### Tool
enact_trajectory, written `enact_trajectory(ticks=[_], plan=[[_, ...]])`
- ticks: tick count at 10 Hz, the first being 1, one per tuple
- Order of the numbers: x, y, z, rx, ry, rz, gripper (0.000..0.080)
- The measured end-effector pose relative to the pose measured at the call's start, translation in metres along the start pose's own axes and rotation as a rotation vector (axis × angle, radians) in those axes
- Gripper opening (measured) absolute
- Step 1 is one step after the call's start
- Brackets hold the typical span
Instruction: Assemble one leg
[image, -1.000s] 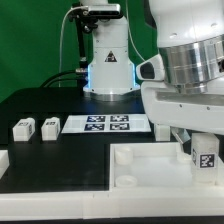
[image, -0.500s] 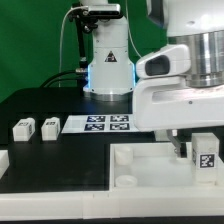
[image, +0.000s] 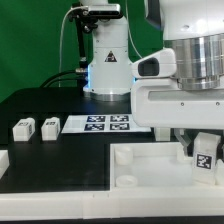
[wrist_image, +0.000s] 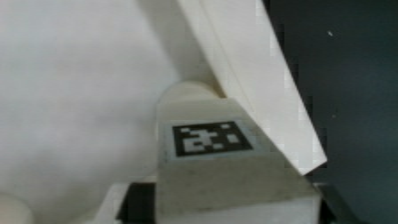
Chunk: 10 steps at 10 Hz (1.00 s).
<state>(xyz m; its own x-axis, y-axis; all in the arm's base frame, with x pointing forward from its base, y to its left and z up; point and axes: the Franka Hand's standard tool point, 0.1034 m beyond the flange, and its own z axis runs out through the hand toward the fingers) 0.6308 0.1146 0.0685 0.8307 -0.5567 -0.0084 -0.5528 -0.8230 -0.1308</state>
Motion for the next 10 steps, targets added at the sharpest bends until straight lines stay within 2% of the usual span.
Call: enact_trajectory(ticks=[2,5,6,7,8,9,10], plan=[[0.0033,0.0036,-0.0001,0.022,-0.018,0.343,0.0300],[0.0033,0.0067,0.0004,0.067,-0.116,0.928,0.0300],[0.0029,0.0065,0.0008,0.070,-0.129,1.006,0.0300],[0.0022,0.0058,0.0009,0.069,-0.129,1.000,0.0376],[0.0022,0.0059,0.0010,0.070,-0.128,0.985,0.0376],[0.0021,0.0059,0.0011,0.072,-0.127,0.952,0.0562],[0.0013,0.0040,0.0007,0.073,-0.117,0.885,0.0562]])
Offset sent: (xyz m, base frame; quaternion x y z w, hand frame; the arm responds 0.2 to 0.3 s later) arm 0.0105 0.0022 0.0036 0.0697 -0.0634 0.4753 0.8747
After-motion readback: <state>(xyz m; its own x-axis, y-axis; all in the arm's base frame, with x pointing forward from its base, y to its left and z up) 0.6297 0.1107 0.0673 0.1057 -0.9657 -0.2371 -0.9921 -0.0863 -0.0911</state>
